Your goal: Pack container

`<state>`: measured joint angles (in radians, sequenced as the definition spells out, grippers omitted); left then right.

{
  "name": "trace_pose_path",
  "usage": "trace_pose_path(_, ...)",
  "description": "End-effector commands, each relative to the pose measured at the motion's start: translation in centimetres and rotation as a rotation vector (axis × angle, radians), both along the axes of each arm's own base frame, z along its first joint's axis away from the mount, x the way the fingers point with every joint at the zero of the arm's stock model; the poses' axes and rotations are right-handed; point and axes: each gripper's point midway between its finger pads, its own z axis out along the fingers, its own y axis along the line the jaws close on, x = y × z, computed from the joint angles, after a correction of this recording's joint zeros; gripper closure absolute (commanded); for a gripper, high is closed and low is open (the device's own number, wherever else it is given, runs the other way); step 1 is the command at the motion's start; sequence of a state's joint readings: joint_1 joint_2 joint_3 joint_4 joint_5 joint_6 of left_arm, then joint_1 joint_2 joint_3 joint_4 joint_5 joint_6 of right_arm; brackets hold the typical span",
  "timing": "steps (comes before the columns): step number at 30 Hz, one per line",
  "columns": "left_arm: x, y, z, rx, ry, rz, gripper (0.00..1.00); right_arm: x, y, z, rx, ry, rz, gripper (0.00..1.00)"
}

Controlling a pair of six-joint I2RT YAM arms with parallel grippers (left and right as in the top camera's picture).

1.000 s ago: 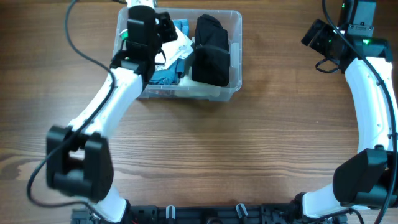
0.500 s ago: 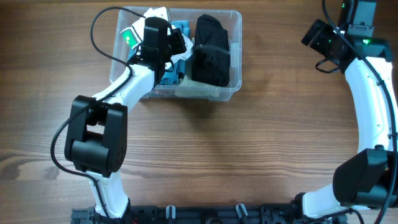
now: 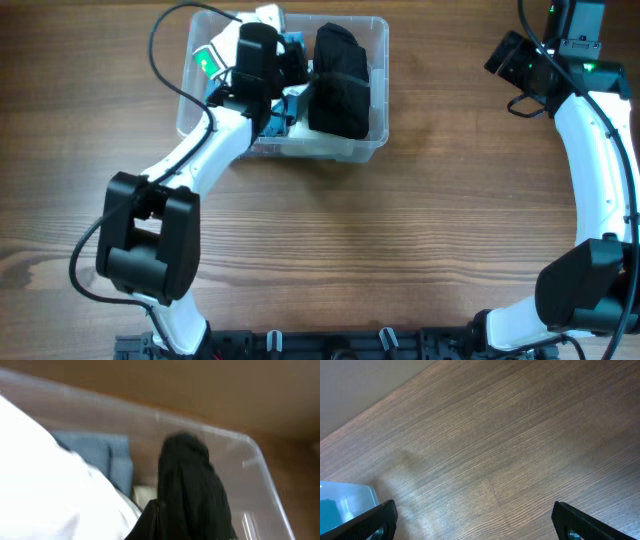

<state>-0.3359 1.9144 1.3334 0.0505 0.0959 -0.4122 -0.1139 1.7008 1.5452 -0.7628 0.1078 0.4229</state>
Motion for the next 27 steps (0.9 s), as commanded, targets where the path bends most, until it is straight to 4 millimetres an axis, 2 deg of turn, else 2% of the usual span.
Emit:
trace_pose_path(1, -1.1, -2.4, -2.6, 0.026, 0.052, -0.062, 0.96, 0.1, 0.2, -0.6, 0.012, 0.009, -0.004, 0.00)
trace_pose_path(6, -1.3, -2.7, -5.7, 0.053, 0.107, -0.062, 0.96, 0.1, 0.2, -0.6, 0.012, 0.009, -0.004, 0.00)
trace_pose_path(9, -0.7, -1.4, -5.9, 0.079, 0.102, -0.012, 0.96, 0.1, 0.2, -0.6, 0.012, 0.009, -0.004, 0.00)
trace_pose_path(12, 0.2, -0.3, -5.2, 0.066, 0.069, 0.013, 0.96, 0.1, 0.2, -0.6, 0.012, 0.009, -0.004, 0.00)
trace_pose_path(15, 0.9, -0.4, -2.8, 0.027, 0.003, 0.002, 0.96, 0.1, 0.2, -0.6, 0.012, 0.009, -0.004, 0.00)
trace_pose_path(19, 1.5, -0.9, 4.6, -0.046, -0.181, -0.009, 0.96, 0.1, 0.2, -0.6, 0.012, 0.009, -0.004, 0.00)
trace_pose_path(22, 1.0, -0.7, 8.5, -0.072, -0.256, -0.007, 0.96, 0.1, 0.2, -0.6, 0.011, 0.009, -0.003, 0.00)
trace_pose_path(23, 0.9, -0.6, 9.0, -0.075, -0.264, -0.006, 0.96, 0.1, 0.2, -0.6, 0.012, 0.009, -0.004, 0.00)
trace_pose_path(25, 1.0, -0.2, 8.7, -0.062, -0.257, 0.016, 0.96, 0.1, 0.2, -0.6, 0.011, 0.009, -0.003, 0.00)
trace_pose_path(27, 1.3, 0.6, 6.9, -0.030, -0.213, 0.053, 0.96, 0.1, 0.2, -0.6, 0.012, 0.009, -0.004, 0.00)
